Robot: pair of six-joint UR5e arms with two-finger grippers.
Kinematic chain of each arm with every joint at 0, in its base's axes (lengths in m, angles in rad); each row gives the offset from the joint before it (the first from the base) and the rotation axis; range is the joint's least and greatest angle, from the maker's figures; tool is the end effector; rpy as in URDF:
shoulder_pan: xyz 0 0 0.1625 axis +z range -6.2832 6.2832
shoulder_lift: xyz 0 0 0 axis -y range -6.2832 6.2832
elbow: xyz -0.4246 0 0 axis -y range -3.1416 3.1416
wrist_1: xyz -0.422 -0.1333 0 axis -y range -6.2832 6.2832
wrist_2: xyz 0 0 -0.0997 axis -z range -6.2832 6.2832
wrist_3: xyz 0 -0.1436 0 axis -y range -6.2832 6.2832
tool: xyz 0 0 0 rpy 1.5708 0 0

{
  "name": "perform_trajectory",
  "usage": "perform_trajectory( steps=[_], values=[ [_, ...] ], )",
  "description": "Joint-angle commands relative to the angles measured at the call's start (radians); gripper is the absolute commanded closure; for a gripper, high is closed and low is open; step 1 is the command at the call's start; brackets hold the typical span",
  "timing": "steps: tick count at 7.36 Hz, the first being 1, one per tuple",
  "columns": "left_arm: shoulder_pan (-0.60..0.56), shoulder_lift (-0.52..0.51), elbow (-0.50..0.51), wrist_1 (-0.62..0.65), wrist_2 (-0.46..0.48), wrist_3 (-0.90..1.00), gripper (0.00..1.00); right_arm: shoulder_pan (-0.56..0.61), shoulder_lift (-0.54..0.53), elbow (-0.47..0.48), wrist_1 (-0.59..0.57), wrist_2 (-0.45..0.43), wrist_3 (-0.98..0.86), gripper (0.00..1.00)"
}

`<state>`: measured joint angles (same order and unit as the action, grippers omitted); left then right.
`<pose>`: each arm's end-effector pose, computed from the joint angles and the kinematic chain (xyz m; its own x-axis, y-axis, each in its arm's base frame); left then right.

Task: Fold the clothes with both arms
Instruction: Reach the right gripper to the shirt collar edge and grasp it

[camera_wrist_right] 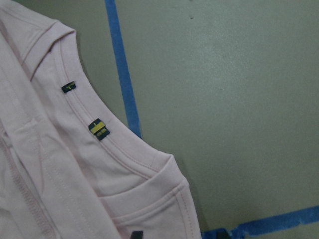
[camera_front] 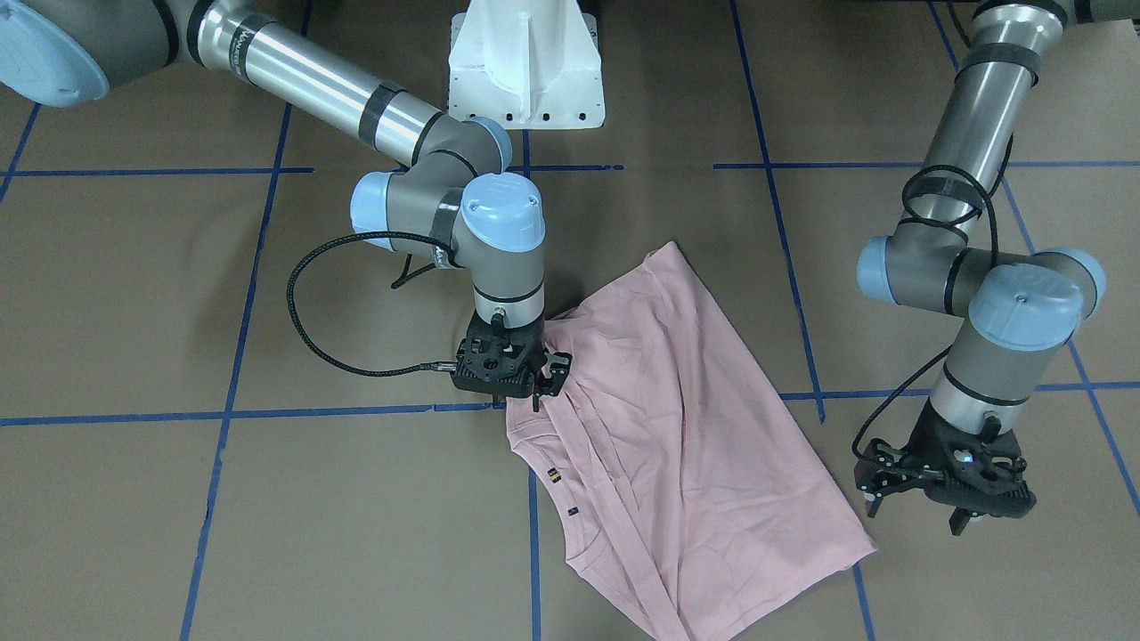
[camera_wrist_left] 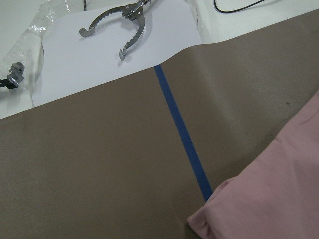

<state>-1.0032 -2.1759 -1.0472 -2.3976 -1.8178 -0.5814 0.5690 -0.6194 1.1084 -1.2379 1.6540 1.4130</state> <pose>0.3652 -0.7554 0.4844 0.7783 0.2867 -0.5587 0.1158 0.8090 0.5763 -0.6852 -0.5823 0.2352 0.6428 0.2252 0.7322 -0.3895 0.9191 0.0592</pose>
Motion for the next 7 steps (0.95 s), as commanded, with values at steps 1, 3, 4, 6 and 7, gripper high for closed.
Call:
perform_trajectory(
  steps=[1, 3, 4, 6, 7],
  values=[
    [0.0, 0.007, -0.007, 0.0, 0.0, 0.0, 0.0, -0.004, 0.0, -0.002, -0.02, -0.002, 0.001, 0.52],
    [0.0, 0.008, -0.007, -0.002, 0.0, 0.0, 0.0, -0.008, 0.001, -0.004, -0.023, -0.019, 0.004, 0.62],
    [0.0, 0.008, -0.007, 0.0, 0.0, 0.0, 0.0, -0.009, 0.001, -0.002, -0.023, -0.019, 0.007, 0.72],
    [0.0, 0.008, -0.007, 0.0, 0.0, 0.0, 0.0, -0.009, 0.001, -0.004, -0.023, -0.019, 0.015, 0.95],
    [0.0, 0.008, -0.007, -0.002, 0.0, 0.0, 0.0, -0.009, 0.001, -0.004, -0.023, -0.02, 0.015, 1.0]
  ],
)
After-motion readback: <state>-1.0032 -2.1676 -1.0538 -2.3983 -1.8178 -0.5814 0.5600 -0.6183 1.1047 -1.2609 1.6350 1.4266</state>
